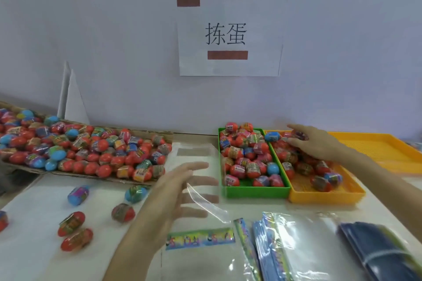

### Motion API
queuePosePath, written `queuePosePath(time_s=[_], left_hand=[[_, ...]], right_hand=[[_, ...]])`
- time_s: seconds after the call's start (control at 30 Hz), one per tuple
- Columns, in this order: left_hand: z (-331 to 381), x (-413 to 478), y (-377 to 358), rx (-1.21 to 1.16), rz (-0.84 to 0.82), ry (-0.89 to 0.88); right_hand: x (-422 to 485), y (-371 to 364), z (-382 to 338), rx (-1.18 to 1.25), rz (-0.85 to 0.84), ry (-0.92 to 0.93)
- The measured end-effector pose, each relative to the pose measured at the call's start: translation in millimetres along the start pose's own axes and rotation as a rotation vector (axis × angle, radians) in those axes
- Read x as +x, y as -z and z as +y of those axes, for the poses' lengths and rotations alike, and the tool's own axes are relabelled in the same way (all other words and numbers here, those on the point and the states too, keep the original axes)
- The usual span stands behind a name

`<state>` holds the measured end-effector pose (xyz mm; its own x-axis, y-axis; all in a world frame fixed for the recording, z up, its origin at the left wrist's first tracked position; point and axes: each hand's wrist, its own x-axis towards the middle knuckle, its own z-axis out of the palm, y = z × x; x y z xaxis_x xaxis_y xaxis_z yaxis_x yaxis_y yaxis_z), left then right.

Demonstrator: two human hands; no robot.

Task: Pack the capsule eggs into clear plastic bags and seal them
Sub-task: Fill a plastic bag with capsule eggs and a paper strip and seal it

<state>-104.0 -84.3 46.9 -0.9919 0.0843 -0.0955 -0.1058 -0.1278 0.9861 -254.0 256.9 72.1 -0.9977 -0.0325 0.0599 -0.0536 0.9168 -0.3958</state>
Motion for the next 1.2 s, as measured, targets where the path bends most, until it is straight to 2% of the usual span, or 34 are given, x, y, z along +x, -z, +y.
queuePosePath(time_s=[0.1, 0.17, 0.23, 0.27, 0.37, 0.43, 0.5, 0.6, 0.7, 0.8, 0.87, 1.0, 1.1, 1.2], left_hand=[[-2, -2, -7, 0.175, -0.092, 0.077], [-3, 0, -6, 0.258, -0.075, 0.12], [-2, 0, -5, 0.315, -0.077, 0.169], [-2, 0, -6, 0.322, -0.073, 0.193], [-5, -1, -8, 0.447, -0.048, 0.211], [-7, -1, -7, 0.488, -0.023, 0.197], [-8, 0, -7, 0.508, 0.03, 0.183], [-15, 6, -5, 0.738, 0.094, 0.094], [-17, 9, -7, 0.862, 0.126, 0.035], [-17, 10, -6, 0.852, 0.127, -0.001], [-18, 10, -6, 0.857, 0.1, -0.012], [-21, 12, -8, 0.918, 0.052, -0.015], [-22, 12, -10, 0.902, 0.06, -0.045], [-22, 9, -14, 0.696, 0.057, -0.075]], right_hand=[[-8, 21, 14, 0.238, -0.029, 0.022], [-10, 37, 32, 0.276, 0.116, -0.005], [-15, 52, 58, 0.17, 0.247, -0.102], [-18, 56, 72, 0.084, 0.231, -0.163], [-38, 51, 110, -0.143, -0.08, -0.272], [-53, 40, 123, -0.281, -0.148, -0.253], [-60, 30, 130, -0.375, -0.031, -0.221], [-63, 25, 128, -0.424, 0.127, -0.223], [-67, 26, 120, -0.461, 0.12, -0.178], [-72, 25, 113, -0.61, 0.11, -0.146], [-75, 25, 113, -0.533, 0.098, -0.157], [-73, 21, 105, -0.004, 0.107, -0.154], [-65, 14, 96, -0.059, 0.103, -0.136], [-54, 14, 97, -0.146, 0.105, -0.192]])
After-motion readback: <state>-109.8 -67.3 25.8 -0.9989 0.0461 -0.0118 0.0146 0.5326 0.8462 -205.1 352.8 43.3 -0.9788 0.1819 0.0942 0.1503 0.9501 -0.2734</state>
